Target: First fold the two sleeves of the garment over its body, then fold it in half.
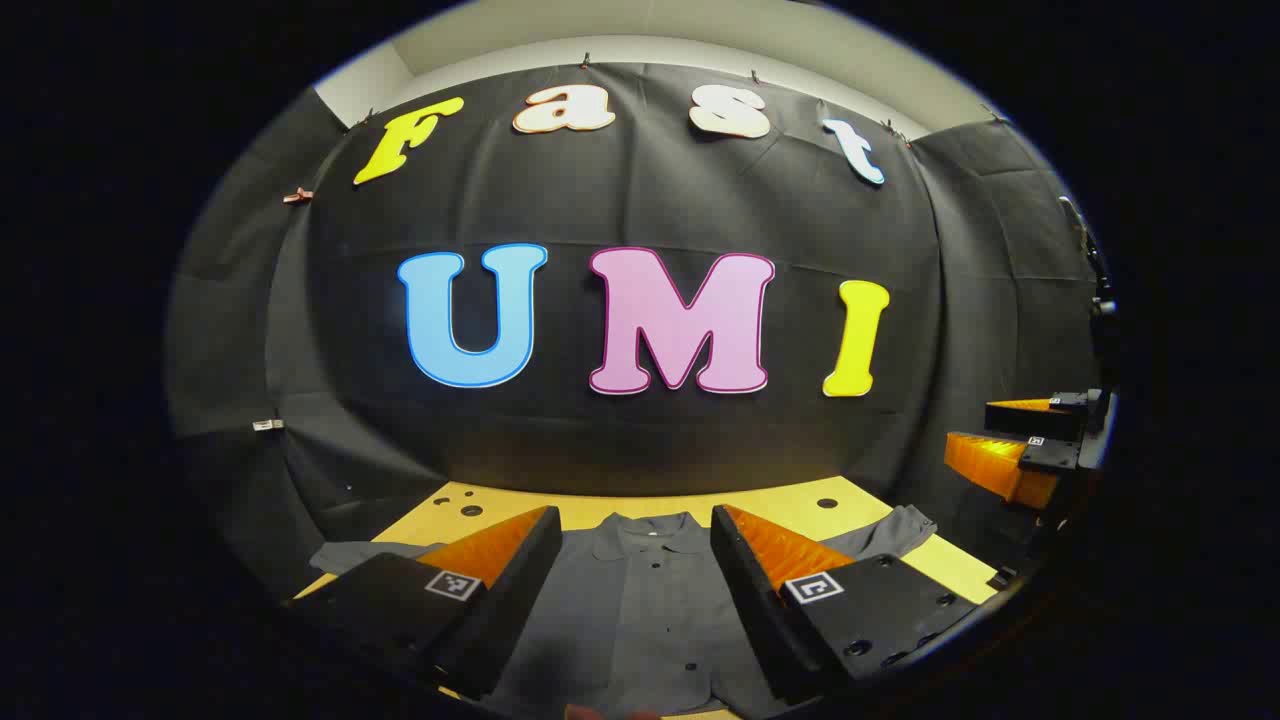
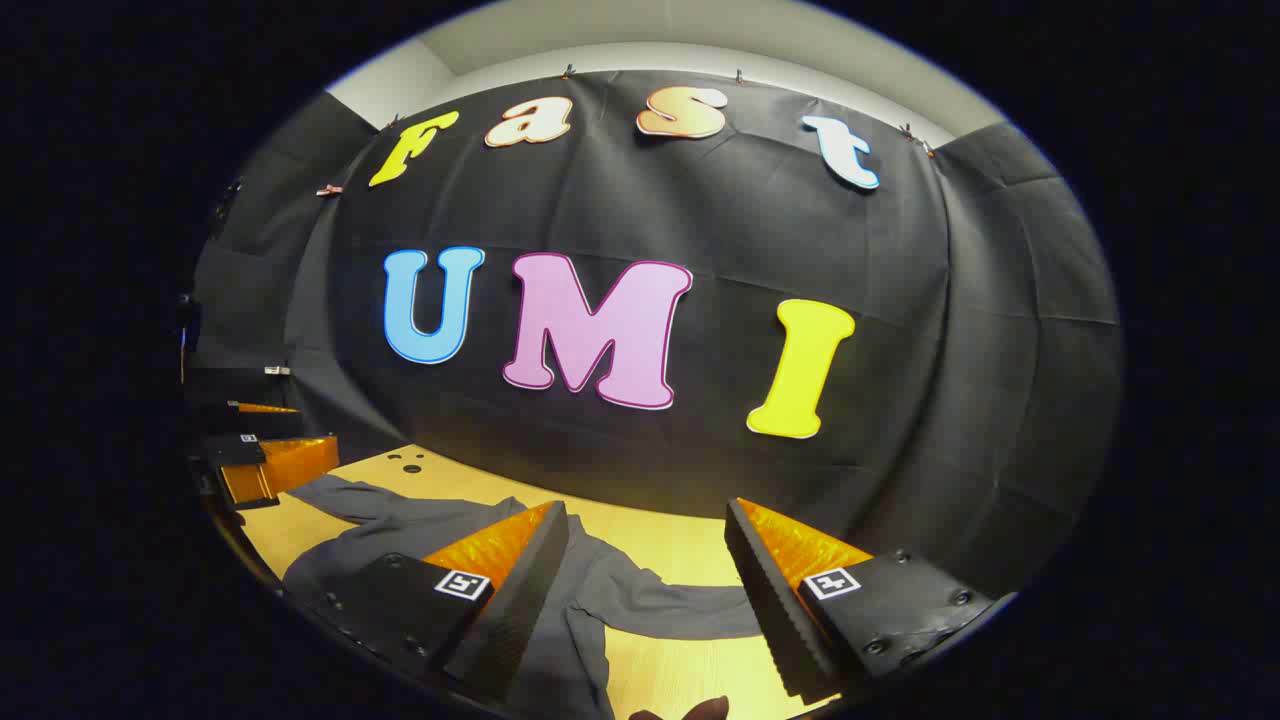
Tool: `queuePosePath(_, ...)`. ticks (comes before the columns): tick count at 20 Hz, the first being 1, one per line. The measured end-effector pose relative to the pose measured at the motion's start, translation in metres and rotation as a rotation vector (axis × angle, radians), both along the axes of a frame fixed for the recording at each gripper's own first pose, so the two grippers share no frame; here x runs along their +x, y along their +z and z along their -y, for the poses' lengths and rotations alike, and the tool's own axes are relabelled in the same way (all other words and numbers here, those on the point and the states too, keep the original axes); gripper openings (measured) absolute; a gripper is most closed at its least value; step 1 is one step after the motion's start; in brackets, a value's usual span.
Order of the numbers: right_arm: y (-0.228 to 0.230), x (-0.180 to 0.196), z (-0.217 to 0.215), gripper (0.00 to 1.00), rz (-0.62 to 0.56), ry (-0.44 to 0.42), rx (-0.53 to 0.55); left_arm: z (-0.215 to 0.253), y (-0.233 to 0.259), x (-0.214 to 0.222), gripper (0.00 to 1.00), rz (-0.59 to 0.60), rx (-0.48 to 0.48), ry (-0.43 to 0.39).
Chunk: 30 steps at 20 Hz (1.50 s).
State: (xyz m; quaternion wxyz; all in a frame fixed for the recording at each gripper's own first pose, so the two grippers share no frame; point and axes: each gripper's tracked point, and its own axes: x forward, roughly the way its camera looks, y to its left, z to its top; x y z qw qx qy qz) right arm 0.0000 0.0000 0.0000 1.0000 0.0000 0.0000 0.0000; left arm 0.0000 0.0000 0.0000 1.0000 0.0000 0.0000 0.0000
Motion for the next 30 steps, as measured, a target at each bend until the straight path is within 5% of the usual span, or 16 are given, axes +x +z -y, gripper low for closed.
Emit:
queuePosePath(19,0.004,0.005,-0.016,0.97,-0.017,-0.061,0.021,-0.023,-0.001,0.019,0.94,-0.014,0.042,-0.064)
queuePosePath(24,-0.015,0.035,0.055,0.97,-0.059,-0.119,0.008,-0.007,0.001,0.018,0.94,-0.001,0.059,-0.076)
queuePosePath(30,-0.107,0.099,0.178,0.97,-0.185,-0.223,-0.020,0.026,-0.012,0.024,0.94,-0.029,0.050,-0.084)
